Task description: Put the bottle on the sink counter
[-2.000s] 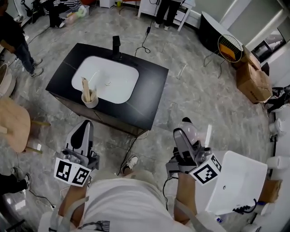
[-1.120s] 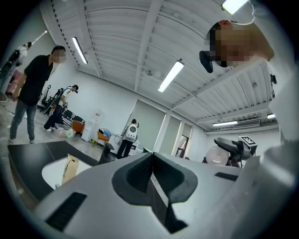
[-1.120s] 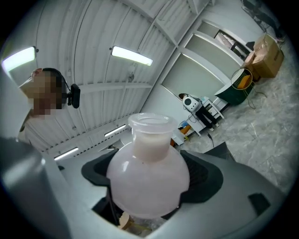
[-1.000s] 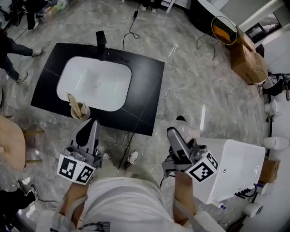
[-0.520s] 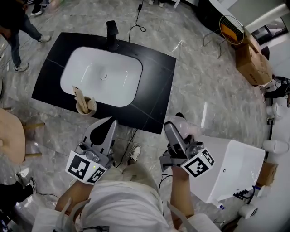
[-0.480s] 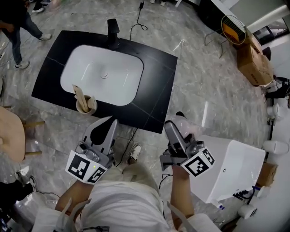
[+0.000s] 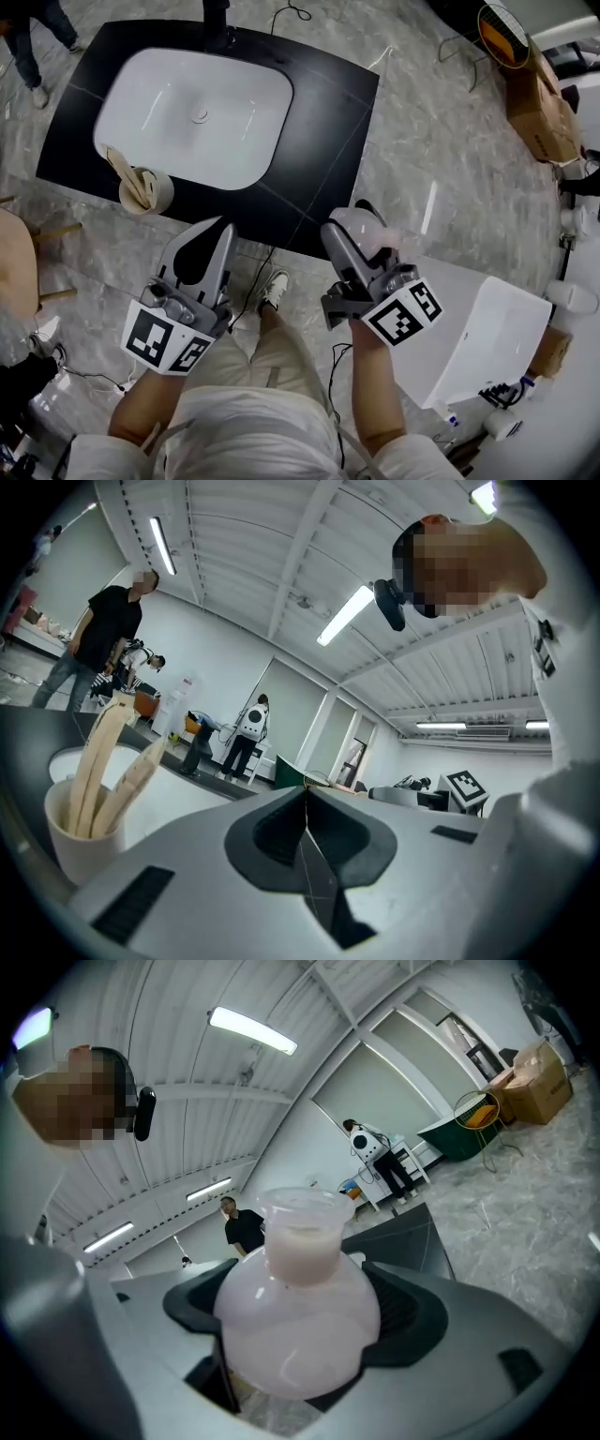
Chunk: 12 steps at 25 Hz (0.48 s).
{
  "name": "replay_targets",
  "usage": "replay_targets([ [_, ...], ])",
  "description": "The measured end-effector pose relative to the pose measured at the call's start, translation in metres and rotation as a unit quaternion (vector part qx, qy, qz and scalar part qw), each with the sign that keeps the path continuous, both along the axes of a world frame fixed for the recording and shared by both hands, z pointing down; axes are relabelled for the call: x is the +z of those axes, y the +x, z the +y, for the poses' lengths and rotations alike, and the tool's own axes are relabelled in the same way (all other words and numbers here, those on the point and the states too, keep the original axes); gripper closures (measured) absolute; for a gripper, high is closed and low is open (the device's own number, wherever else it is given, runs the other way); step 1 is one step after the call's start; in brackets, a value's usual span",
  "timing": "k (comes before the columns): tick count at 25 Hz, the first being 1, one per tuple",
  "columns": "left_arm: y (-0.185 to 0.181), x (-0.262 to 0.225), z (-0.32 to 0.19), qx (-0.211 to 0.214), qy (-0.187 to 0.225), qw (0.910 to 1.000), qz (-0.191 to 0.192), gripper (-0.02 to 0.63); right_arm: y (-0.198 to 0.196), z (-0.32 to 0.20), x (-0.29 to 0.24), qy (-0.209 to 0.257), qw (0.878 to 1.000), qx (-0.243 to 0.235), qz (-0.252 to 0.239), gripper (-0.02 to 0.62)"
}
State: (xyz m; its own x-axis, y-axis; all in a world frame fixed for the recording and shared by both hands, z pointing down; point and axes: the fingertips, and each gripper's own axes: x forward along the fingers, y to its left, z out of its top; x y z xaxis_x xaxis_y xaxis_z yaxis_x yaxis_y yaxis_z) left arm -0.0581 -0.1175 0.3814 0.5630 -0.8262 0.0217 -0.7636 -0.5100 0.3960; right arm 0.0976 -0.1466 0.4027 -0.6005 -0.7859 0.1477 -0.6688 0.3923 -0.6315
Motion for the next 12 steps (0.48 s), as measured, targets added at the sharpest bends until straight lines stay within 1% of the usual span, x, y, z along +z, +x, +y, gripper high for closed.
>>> replay_targets([
  [6,0.01,0.036,-0.008,-0.008,-0.013,0.9999,0.002,0.591,0.003,-0.01,0.042,-0.01,1.0,-0.01,0.018,0.179],
  [12,0.015,0.056,-0.015,-0.017,-0.018,0.9997,0.007,0.591,0.004,-0.022,0.068,-0.011,0.999,-0.017,0.037,0.179],
])
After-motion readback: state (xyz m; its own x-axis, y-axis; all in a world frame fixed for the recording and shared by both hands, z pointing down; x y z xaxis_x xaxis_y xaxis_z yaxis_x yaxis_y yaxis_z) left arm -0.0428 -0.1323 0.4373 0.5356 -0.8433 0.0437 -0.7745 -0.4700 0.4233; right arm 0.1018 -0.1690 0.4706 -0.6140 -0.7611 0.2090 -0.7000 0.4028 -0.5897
